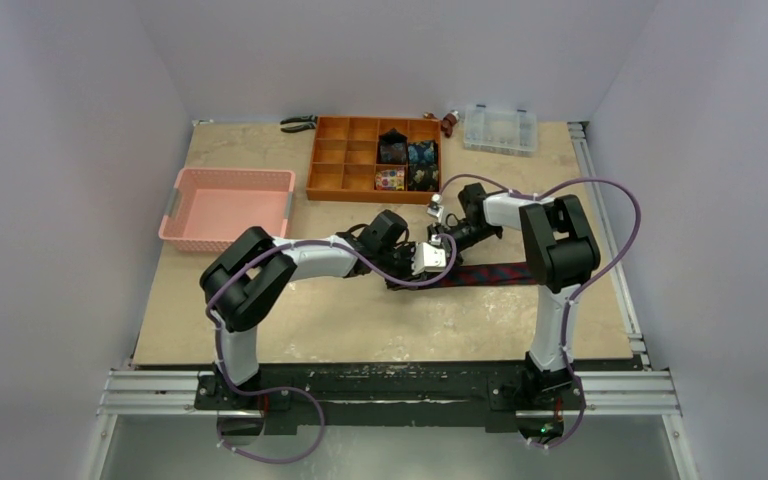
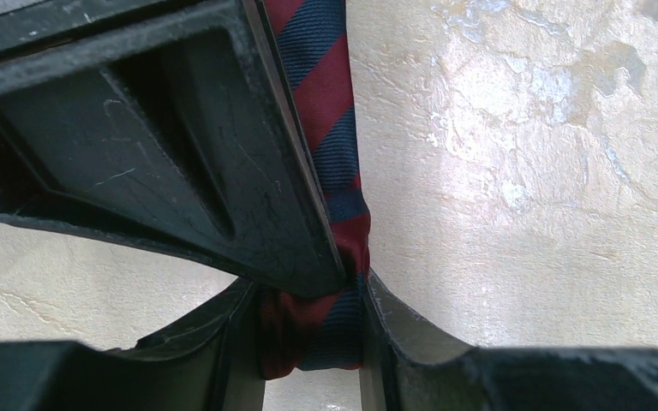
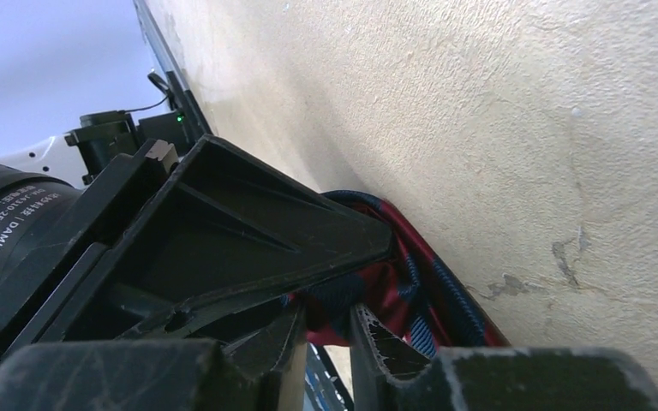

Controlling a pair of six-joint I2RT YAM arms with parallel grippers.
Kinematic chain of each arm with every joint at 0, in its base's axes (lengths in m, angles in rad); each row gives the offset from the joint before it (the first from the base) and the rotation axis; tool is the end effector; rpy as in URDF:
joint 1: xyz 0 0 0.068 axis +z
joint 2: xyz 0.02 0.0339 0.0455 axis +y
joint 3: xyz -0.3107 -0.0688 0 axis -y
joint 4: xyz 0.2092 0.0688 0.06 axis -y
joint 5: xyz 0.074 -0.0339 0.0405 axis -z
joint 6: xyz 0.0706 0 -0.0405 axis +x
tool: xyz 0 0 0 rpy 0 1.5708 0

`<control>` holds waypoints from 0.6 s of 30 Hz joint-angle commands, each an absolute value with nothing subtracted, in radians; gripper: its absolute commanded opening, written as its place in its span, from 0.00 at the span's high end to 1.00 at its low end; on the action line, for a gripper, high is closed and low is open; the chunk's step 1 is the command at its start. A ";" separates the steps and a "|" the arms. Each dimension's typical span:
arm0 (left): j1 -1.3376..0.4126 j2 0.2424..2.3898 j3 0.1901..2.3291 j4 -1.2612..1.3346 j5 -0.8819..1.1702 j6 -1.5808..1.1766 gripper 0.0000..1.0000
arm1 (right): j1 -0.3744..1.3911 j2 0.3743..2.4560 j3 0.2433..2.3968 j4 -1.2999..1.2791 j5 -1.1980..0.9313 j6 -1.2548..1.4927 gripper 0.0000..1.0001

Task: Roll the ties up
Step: Roll the tie at the center of the board.

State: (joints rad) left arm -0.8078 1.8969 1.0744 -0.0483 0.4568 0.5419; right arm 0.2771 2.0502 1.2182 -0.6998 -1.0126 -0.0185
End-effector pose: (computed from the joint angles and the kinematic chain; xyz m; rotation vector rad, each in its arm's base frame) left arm 0.2500 -0.3065 0.1903 1.6760 1.7651 -0.6762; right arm 0.3230 0.1541 0.1636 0.4217 -2.6366 -1.4749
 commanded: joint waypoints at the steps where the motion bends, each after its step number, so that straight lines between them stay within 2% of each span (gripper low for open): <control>1: -0.804 1.996 1.033 -0.209 0.322 0.552 0.86 | 0.288 2.093 1.195 -0.717 -0.934 -0.077 0.79; 3: -0.804 1.998 1.032 -0.209 0.322 0.548 0.86 | 0.285 2.088 1.199 -0.743 -0.950 -0.099 0.62; 4: -0.804 1.996 1.032 -0.209 0.322 0.547 0.86 | 0.280 2.078 1.193 -0.748 -0.967 -0.099 0.57; 6: -0.805 1.996 1.032 -0.209 0.323 0.546 0.86 | 0.276 2.049 1.173 -0.742 -0.994 -0.085 0.55; 10: -0.805 2.001 1.033 -0.205 0.324 0.544 0.86 | 0.278 2.001 1.127 -0.674 -0.985 -0.027 0.63; 14: -0.804 2.006 1.037 -0.206 0.326 0.542 0.86 | 0.277 2.054 1.141 -0.664 -0.976 -0.036 0.72; 17: -0.804 2.007 1.040 -0.205 0.327 0.536 0.83 | 0.278 2.082 1.143 -0.664 -0.935 -0.051 0.96; 18: -0.804 2.009 1.040 -0.202 0.329 0.531 0.81 | 0.278 2.087 1.139 -0.667 -0.911 -0.058 1.00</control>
